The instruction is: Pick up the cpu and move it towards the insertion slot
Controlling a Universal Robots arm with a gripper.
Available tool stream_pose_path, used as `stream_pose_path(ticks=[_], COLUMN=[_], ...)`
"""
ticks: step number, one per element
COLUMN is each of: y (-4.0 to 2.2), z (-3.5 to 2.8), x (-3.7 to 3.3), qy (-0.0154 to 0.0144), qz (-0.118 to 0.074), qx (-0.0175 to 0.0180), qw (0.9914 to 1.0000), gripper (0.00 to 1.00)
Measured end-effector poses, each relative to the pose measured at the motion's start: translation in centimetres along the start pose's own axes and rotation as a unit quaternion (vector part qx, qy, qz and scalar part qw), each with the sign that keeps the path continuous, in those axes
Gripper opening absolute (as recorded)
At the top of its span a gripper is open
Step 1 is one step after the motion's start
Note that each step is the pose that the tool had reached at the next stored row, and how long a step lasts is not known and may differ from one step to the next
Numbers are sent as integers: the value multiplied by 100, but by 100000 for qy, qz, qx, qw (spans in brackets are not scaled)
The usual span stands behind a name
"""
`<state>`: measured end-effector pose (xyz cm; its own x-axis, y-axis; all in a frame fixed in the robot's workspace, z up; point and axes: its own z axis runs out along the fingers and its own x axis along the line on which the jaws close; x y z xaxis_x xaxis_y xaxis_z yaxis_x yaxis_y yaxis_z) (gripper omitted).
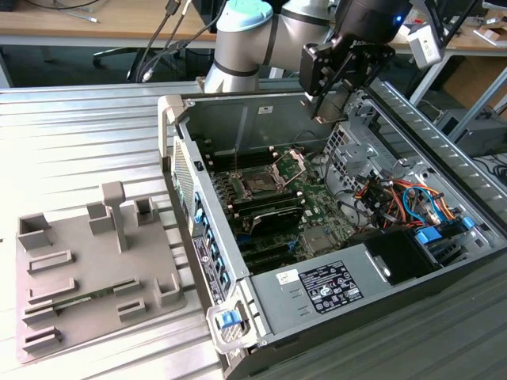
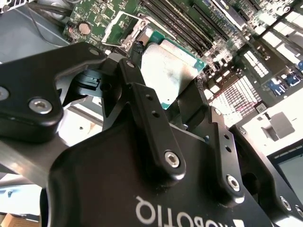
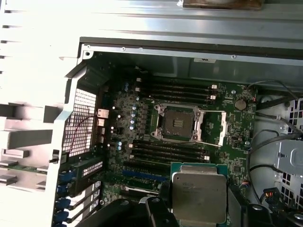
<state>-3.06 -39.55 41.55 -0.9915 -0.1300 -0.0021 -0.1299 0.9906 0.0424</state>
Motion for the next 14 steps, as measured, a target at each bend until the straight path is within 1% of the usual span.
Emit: stream_pose_path(ticks=[5, 8, 10, 14], y=[51, 101, 121, 195], z=[2, 4, 5, 8], x=[-9, -19, -22, -35], qy=[1, 3, 1, 2], qz=[0, -1, -1, -2], qx=[0, 2, -2, -1], qw=[100000, 100000, 100000, 100000], gripper=[55, 55, 55, 55])
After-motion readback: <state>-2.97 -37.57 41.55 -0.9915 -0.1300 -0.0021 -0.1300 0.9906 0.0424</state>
